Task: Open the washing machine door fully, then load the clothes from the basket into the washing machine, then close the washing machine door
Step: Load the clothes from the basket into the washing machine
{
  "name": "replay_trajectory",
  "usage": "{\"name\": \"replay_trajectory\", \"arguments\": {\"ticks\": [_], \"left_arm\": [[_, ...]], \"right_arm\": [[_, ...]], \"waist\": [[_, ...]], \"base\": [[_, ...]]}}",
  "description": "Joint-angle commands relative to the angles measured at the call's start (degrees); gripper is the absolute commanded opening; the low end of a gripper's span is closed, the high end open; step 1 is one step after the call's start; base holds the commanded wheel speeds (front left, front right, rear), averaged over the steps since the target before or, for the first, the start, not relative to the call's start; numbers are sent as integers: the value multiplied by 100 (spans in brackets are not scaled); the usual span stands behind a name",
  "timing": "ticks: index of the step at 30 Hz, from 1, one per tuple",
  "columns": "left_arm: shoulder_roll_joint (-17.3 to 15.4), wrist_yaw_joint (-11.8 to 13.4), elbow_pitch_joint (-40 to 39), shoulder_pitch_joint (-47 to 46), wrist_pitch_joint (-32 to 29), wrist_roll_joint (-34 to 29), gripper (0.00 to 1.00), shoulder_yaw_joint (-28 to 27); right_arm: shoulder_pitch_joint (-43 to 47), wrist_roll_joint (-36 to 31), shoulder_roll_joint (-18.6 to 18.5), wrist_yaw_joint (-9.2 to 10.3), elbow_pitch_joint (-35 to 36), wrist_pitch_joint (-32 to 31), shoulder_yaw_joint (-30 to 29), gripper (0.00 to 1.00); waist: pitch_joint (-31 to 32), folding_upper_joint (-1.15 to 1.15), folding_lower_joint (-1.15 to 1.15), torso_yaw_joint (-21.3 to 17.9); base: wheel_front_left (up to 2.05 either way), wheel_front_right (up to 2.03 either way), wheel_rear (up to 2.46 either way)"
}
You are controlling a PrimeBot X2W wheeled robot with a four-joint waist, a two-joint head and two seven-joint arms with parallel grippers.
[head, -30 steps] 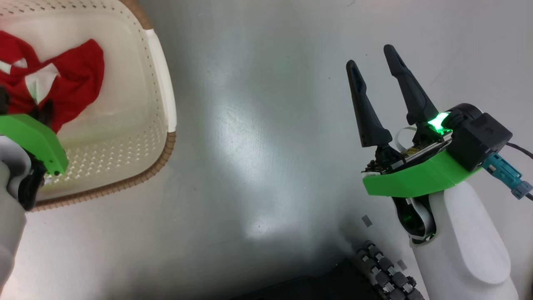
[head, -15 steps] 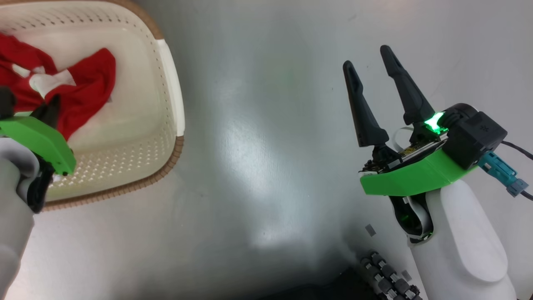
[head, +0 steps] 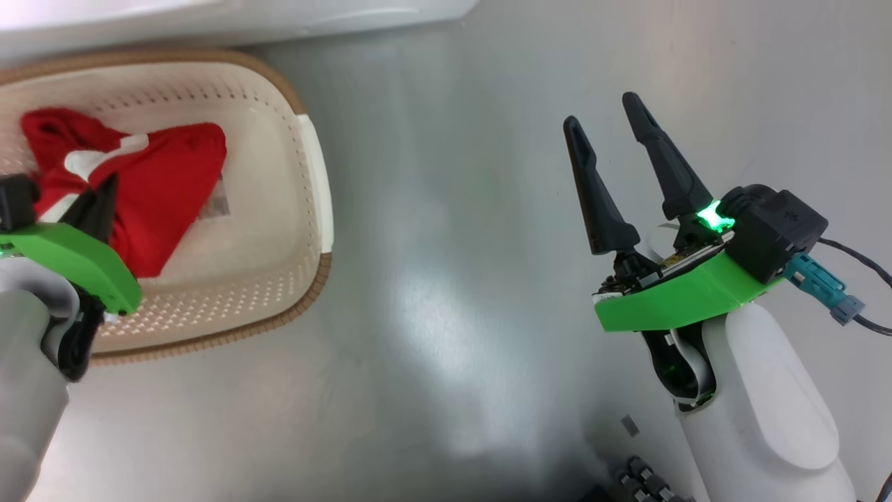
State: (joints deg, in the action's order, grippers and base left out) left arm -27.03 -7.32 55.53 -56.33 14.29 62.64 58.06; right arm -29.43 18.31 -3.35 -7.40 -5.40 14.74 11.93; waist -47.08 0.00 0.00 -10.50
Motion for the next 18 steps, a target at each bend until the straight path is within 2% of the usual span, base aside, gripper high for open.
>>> {"name": "replay_trajectory", "arguments": {"ticks": [1, 8, 13, 18], "left_arm": [[-282, -16, -104, 146, 68, -60, 0, -243], [-352, -16, -699, 708, 70, -564, 0, -1131], [-263, -16, -1163, 1344, 70, -1136, 0, -1884], [-189, -16, -1489, 1758, 70, -1497, 0, -2315]], "right_arm": [[136, 60, 47, -9, 88, 26, 114, 100], [218, 26, 47, -9, -65, 26, 98, 100], [342, 13, 47, -9, -204, 26, 84, 100], [436, 62, 35, -9, -298, 26, 105, 100]], "waist": [[283, 0, 0, 113], [796, 0, 0, 227], [1332, 0, 0, 346], [1693, 0, 0, 414]], "base": [[0, 0, 0], [0, 0, 0], [0, 0, 0], [0, 0, 0]]}}
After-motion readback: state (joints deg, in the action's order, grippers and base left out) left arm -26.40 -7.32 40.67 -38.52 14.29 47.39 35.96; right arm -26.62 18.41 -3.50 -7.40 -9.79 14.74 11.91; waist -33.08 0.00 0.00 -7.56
